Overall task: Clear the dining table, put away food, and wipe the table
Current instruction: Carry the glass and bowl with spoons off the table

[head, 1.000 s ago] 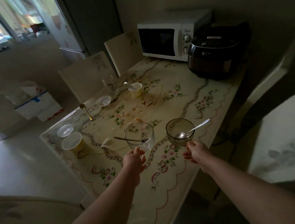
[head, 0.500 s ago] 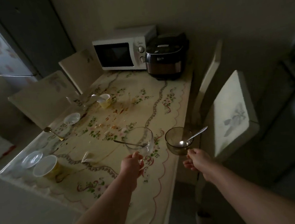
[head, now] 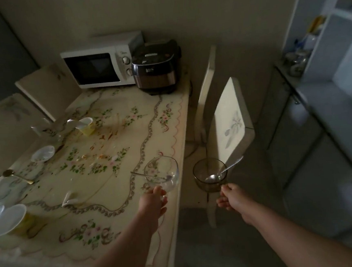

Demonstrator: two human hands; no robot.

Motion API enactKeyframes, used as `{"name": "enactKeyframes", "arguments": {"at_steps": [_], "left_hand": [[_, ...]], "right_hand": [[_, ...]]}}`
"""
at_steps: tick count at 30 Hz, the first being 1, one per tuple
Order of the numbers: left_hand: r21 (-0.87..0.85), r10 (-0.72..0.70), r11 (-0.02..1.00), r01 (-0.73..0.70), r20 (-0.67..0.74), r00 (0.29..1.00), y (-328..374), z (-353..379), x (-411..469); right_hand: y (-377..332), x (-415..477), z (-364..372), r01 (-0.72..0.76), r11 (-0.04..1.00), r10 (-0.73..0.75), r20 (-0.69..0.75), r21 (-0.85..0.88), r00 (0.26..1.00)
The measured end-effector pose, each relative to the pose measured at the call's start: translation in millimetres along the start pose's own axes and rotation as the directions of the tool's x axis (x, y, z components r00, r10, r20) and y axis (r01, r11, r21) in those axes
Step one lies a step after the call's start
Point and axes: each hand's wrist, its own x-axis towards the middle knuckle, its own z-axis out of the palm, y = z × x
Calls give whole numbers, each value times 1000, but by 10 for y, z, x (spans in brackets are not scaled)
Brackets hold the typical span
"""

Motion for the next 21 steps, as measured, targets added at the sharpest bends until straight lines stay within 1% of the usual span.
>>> {"name": "enactKeyframes", "arguments": {"at_steps": [8, 13, 17, 21], "left_hand": [[34, 21, 999, -21, 20, 1000, -265, 447, -402], [33, 29, 999, -32, 75, 997, -475, 733, -644], [54, 26, 998, -31, 87, 996, -642, 1032, -894], [63, 12, 998, -20, 122, 993, -744, 1337, -1038]], "right_hand": [[357, -157, -561, -40, 999, 40, -37, -3, 999], [592, -267, -955, -42, 999, 42, -100, 7, 994], [778, -379, -1316, -61, 998, 61, -160, 1, 985], [896, -472, -1656, -50, 999, 45, -230, -12, 972]]}}
